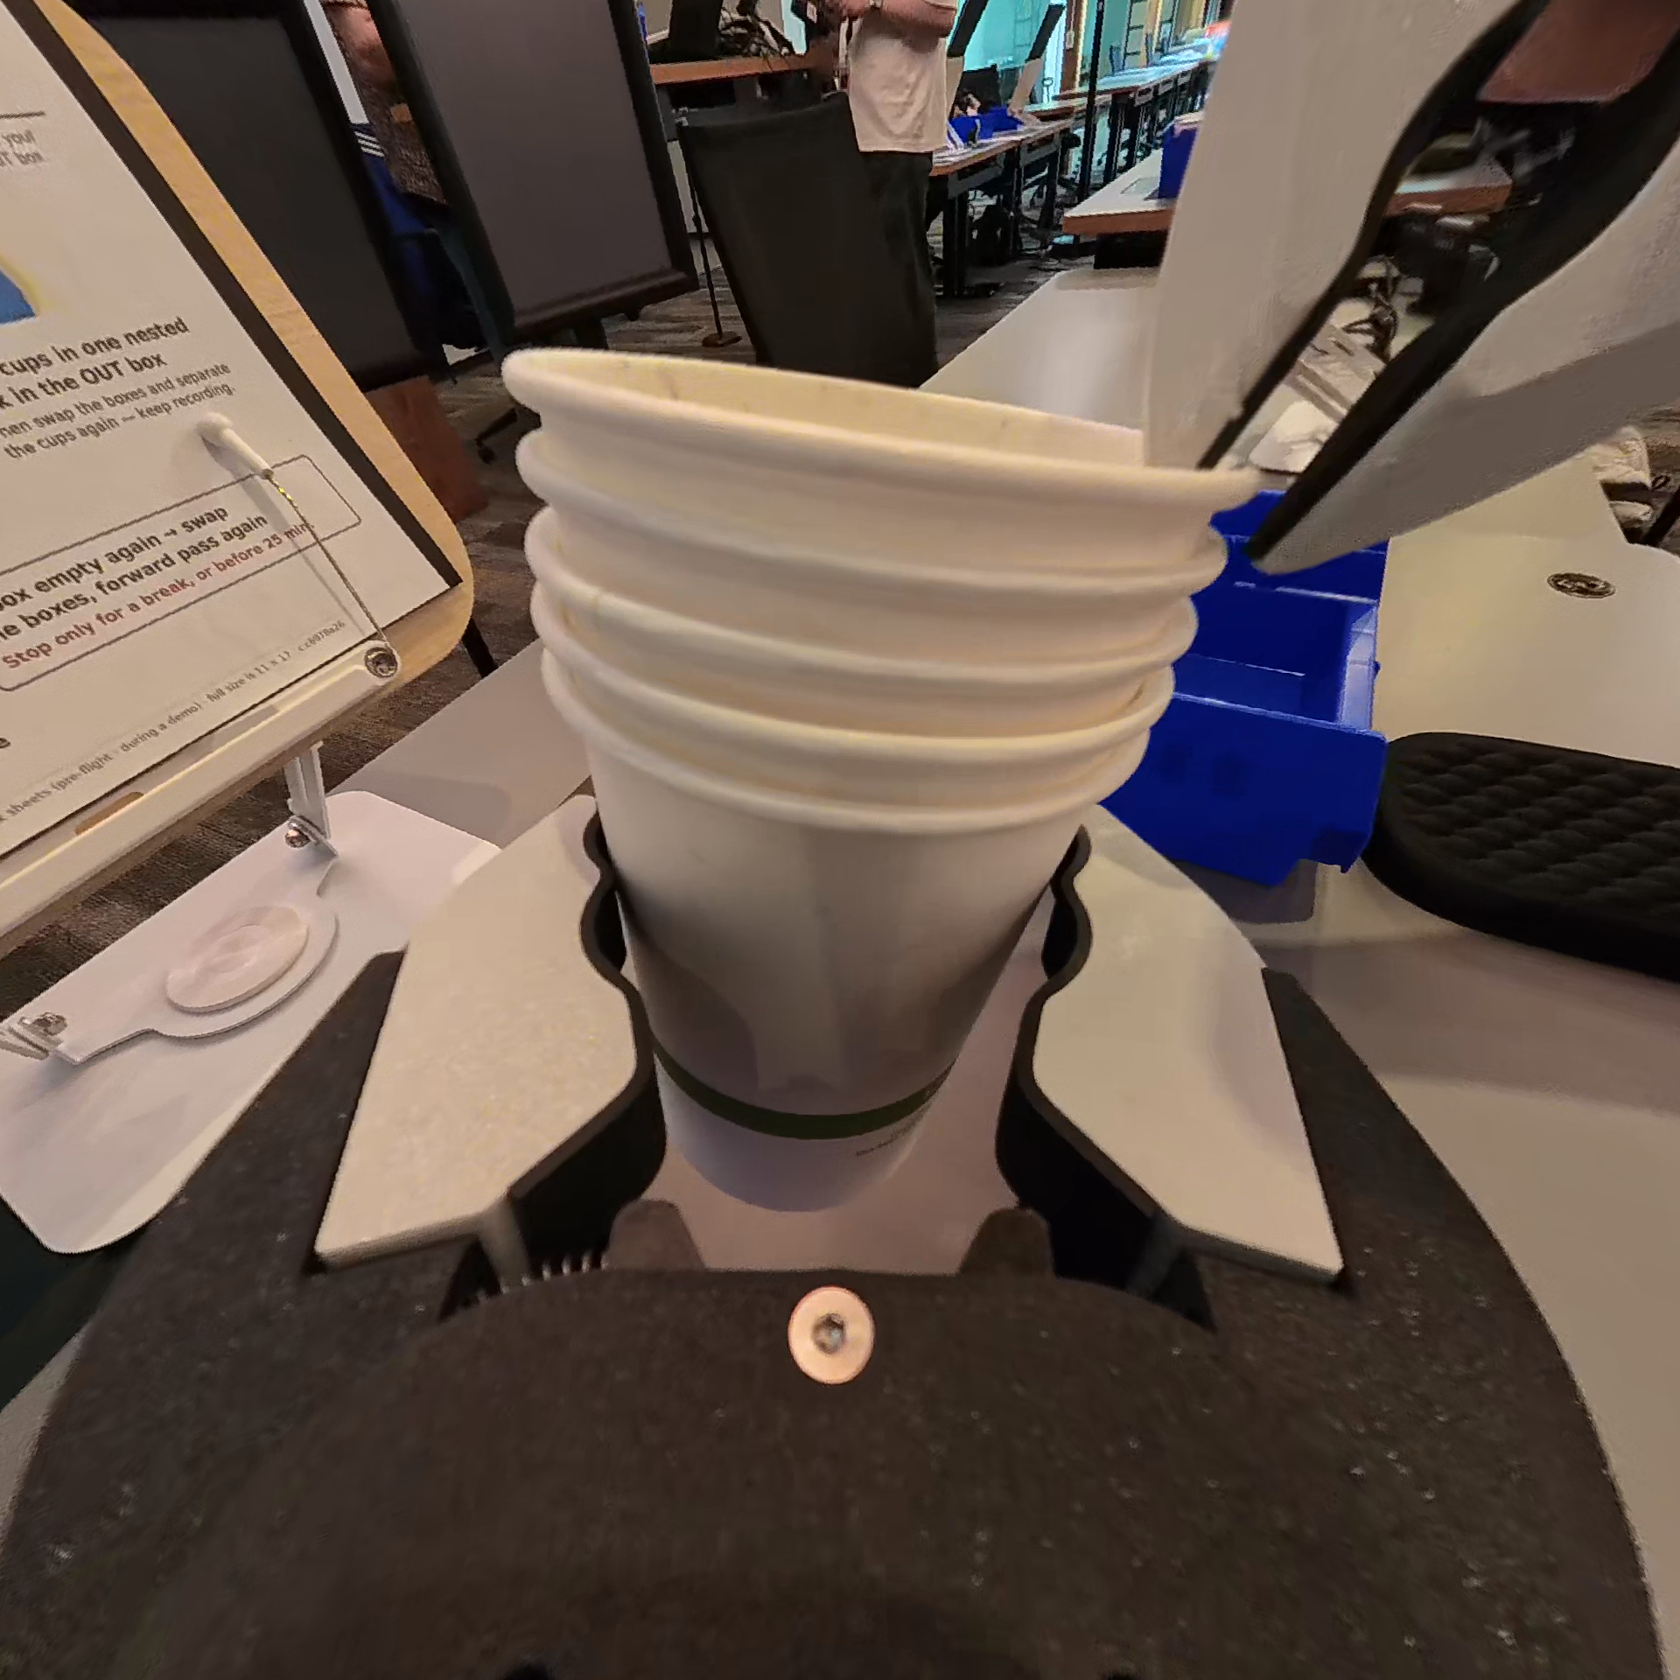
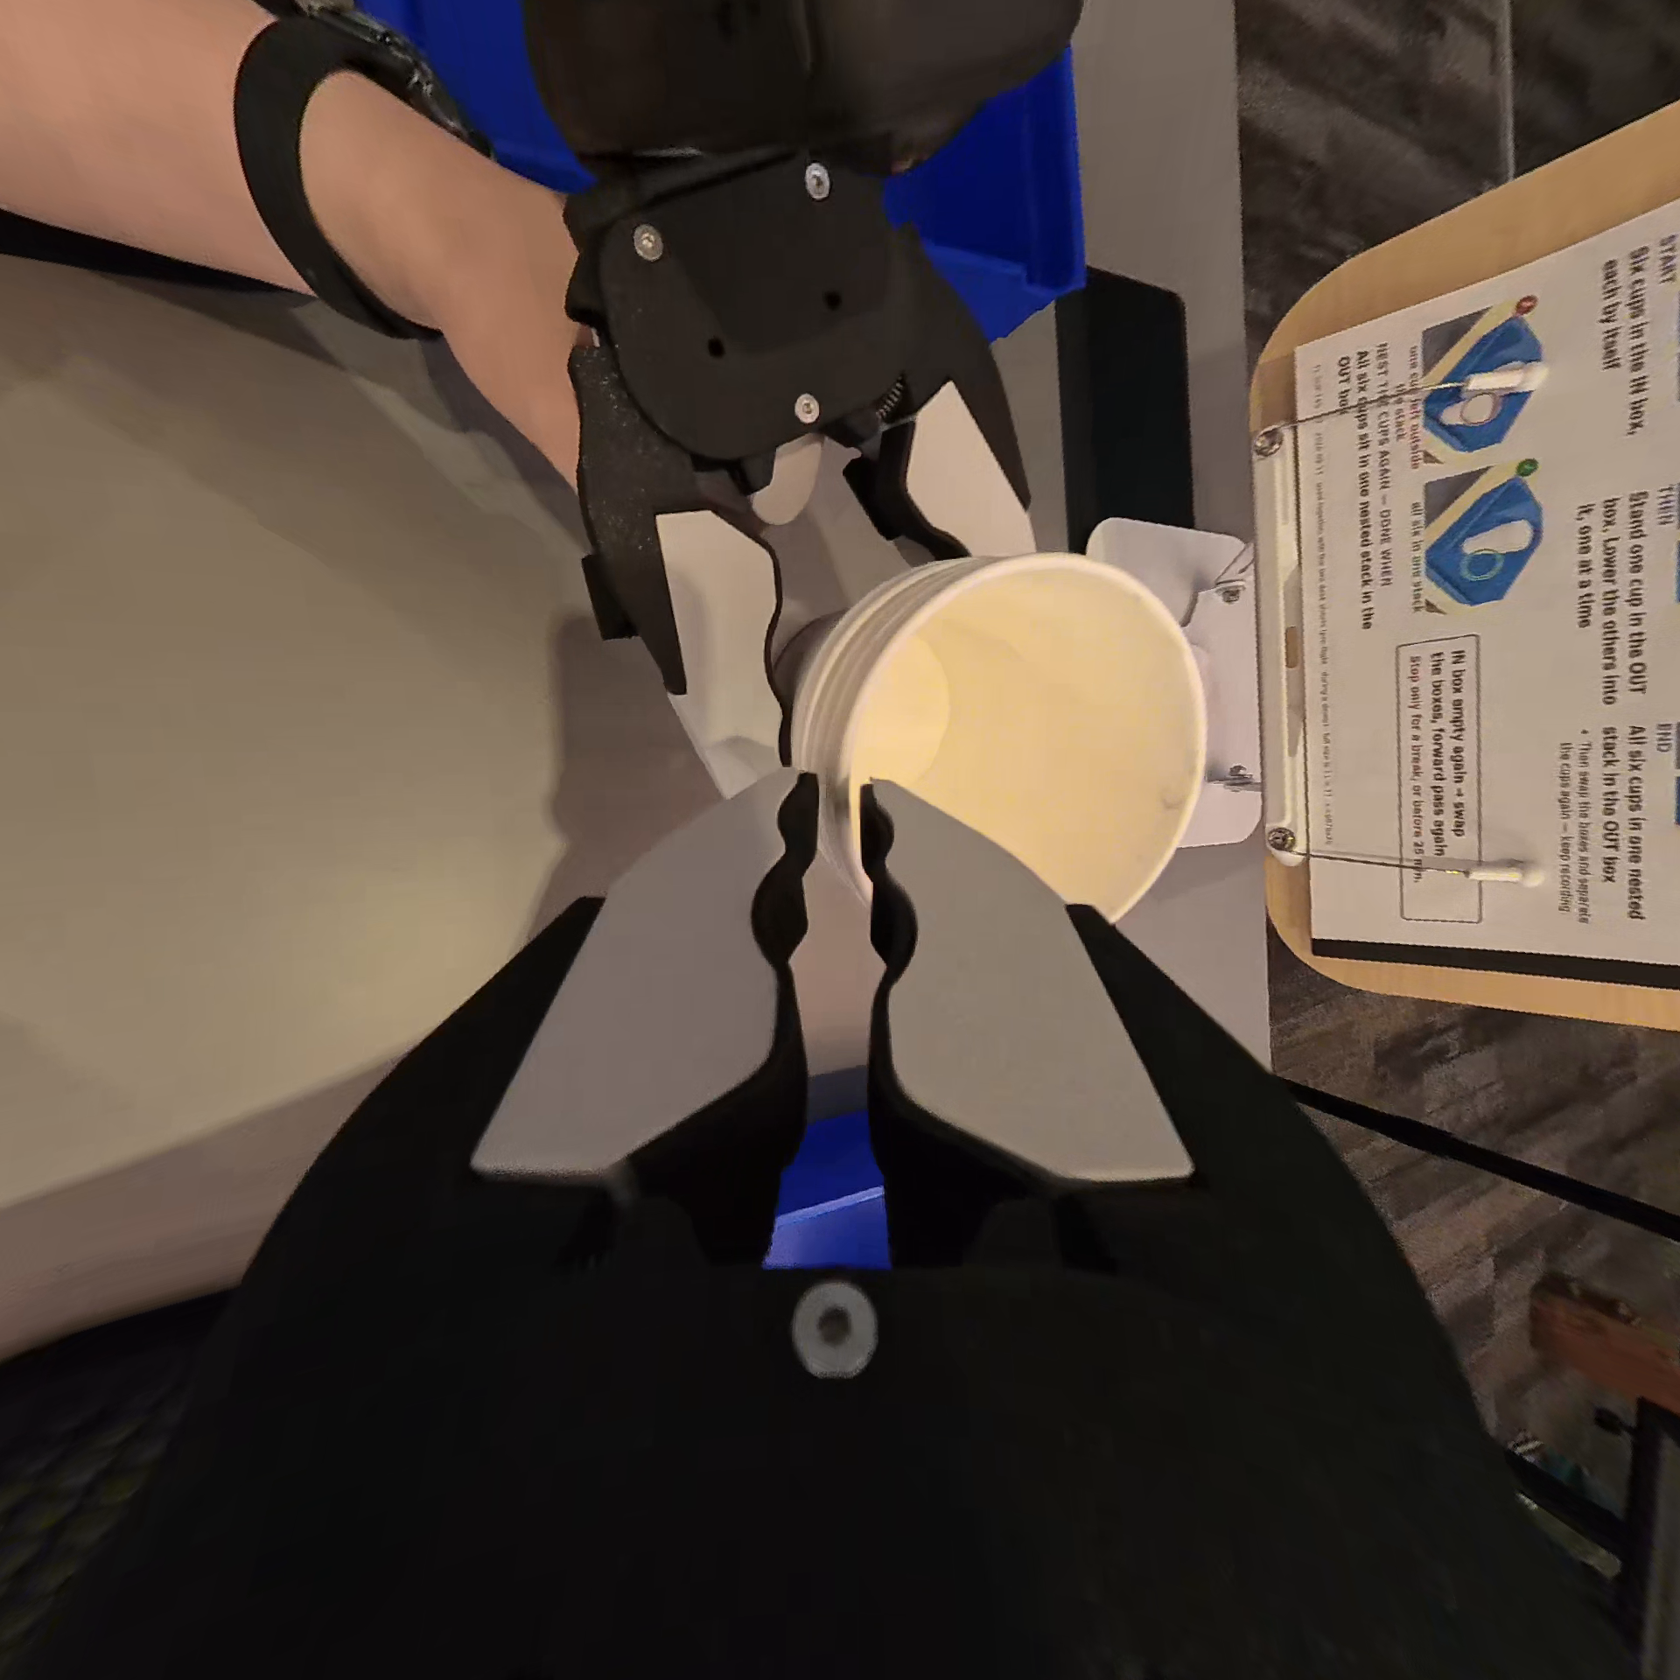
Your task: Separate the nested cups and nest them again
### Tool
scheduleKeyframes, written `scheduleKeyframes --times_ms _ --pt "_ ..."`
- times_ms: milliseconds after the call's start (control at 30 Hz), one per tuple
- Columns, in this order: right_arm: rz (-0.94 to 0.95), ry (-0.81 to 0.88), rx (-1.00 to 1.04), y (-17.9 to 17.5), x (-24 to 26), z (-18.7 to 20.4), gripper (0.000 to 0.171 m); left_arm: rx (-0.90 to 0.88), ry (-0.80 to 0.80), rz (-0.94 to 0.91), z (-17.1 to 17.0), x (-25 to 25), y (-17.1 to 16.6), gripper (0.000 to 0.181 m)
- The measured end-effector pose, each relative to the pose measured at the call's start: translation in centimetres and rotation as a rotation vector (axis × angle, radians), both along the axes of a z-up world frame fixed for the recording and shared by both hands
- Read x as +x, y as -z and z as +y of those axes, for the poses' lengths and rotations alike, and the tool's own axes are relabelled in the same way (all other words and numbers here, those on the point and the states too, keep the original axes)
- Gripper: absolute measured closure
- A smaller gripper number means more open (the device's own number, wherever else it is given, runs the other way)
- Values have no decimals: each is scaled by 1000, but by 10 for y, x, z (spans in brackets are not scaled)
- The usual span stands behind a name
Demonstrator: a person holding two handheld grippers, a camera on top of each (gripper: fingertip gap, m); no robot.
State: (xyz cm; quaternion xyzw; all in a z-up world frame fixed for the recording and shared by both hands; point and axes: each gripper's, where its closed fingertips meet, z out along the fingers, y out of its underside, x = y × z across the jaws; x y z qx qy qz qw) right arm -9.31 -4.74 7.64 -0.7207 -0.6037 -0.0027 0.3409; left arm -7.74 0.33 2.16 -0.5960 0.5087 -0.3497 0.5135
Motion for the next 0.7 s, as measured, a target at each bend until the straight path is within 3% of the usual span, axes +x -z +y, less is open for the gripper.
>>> scheduleKeyframes --times_ms 700 --pt "-18 -6 -77 -16 -3 -4 167 -3 -8 -18 1 -1 -3 90"
